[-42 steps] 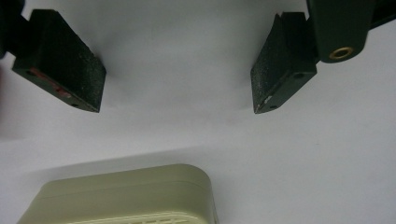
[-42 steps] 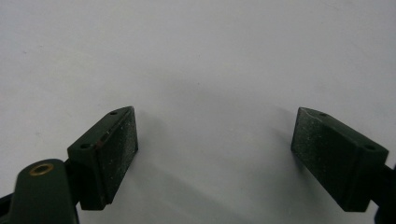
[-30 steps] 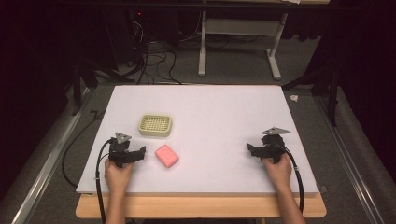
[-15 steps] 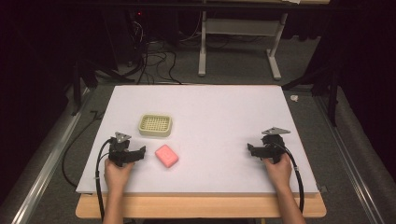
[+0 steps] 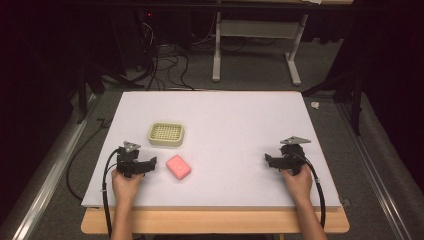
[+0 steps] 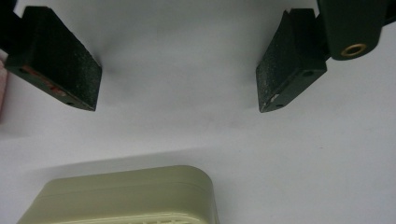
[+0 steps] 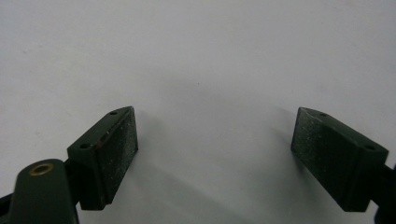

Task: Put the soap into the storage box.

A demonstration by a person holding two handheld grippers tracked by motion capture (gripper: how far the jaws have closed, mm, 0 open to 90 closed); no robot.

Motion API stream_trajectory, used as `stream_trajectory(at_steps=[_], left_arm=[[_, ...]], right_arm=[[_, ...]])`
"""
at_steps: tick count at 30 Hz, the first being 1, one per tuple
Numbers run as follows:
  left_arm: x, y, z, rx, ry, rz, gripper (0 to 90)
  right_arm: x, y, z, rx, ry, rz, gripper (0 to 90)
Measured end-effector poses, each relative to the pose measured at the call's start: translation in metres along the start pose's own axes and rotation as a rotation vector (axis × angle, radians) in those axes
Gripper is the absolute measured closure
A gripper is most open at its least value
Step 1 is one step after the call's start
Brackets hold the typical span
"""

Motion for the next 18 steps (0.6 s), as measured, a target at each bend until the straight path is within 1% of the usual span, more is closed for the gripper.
stream_trajectory(at_steps=[8, 10, 11, 15, 18], left_arm=[[0.014, 0.006, -0.007, -0.012, -0.033, -0.046, 14.5], [0.018, 0.007, -0.011, -0.023, -0.041, -0.059, 14.3], [0.018, 0.007, -0.011, -0.023, -0.041, -0.059, 14.1], [0.024, 0.007, -0.017, -0.037, -0.066, -0.067, 13.6], [0.028, 0.008, -0.022, -0.048, -0.075, -0.079, 13.3]], right_arm=[[0.000, 0.000, 0.000, 0.002, 0.000, -0.001, 15.1], [0.000, 0.000, 0.000, 0.003, 0.000, -0.001, 15.2], [0.000, 0.000, 0.000, 0.003, 0.000, -0.001, 15.2], [0.000, 0.000, 0.000, 0.003, 0.000, -0.001, 15.2], [0.000, 0.000, 0.000, 0.001, 0.000, 0.000, 15.2]])
Point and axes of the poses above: each handheld gripper's, and its own axes: x roughly backward along the jaws, y roughly out of its top, z roughly to its left, the point moved 9 cm from there along -x, roughly forward along the jaws, and after that the axes turned 8 degrees about z, right-handed, at the moved point
